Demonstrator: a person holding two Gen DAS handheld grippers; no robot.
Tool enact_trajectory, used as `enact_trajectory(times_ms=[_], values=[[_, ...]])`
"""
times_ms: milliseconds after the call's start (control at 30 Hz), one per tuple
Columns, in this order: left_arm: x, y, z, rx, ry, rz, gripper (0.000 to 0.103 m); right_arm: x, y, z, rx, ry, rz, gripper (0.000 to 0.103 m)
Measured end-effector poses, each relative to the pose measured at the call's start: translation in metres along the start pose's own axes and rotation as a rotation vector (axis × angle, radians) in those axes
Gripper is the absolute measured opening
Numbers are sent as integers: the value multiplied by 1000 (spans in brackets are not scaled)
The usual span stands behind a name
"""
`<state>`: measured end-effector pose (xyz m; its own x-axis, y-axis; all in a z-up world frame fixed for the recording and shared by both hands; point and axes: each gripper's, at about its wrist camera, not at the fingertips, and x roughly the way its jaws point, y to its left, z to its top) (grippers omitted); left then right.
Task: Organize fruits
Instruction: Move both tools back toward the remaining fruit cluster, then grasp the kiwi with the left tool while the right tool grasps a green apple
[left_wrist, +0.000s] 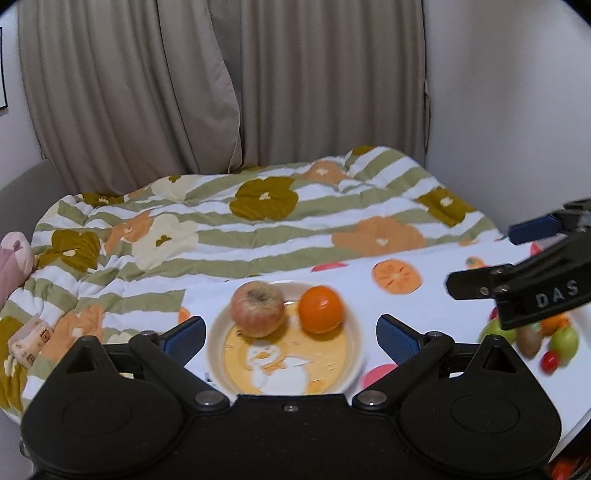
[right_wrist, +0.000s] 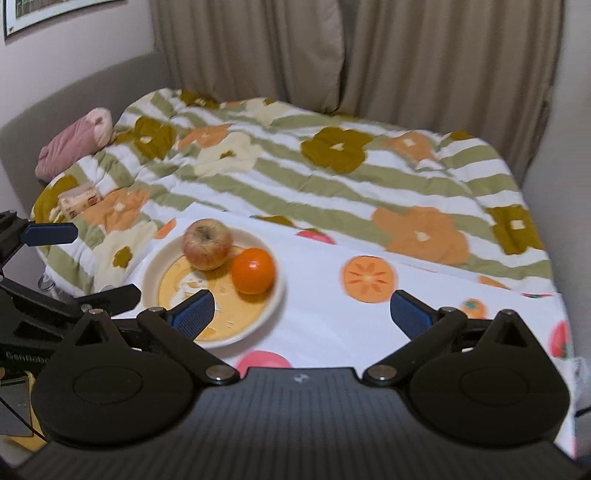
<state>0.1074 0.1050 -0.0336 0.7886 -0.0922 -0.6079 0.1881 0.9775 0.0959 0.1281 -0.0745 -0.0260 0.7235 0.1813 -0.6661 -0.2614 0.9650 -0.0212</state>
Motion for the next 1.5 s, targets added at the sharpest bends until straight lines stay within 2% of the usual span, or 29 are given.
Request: enact_trajectory(times_ms=[367, 700, 1100, 1367, 1500], values=[[-22, -84, 9, -7, -34, -27, 101, -61, -94, -53, 89, -32, -59, 103], [-4, -158, 1, 38, 11, -90, 101, -69, -170, -110, 184, 21, -119, 103], [50, -233, -6, 152, 95, -202, 99, -44, -216, -174, 328, 112, -128, 103], [90, -278, -5, 294, 134, -260, 89, -33, -225, -199, 428, 114, -108, 103], [113, -294, -8, 352, 177, -296, 86, -26, -225, -206, 453, 115, -91, 102]])
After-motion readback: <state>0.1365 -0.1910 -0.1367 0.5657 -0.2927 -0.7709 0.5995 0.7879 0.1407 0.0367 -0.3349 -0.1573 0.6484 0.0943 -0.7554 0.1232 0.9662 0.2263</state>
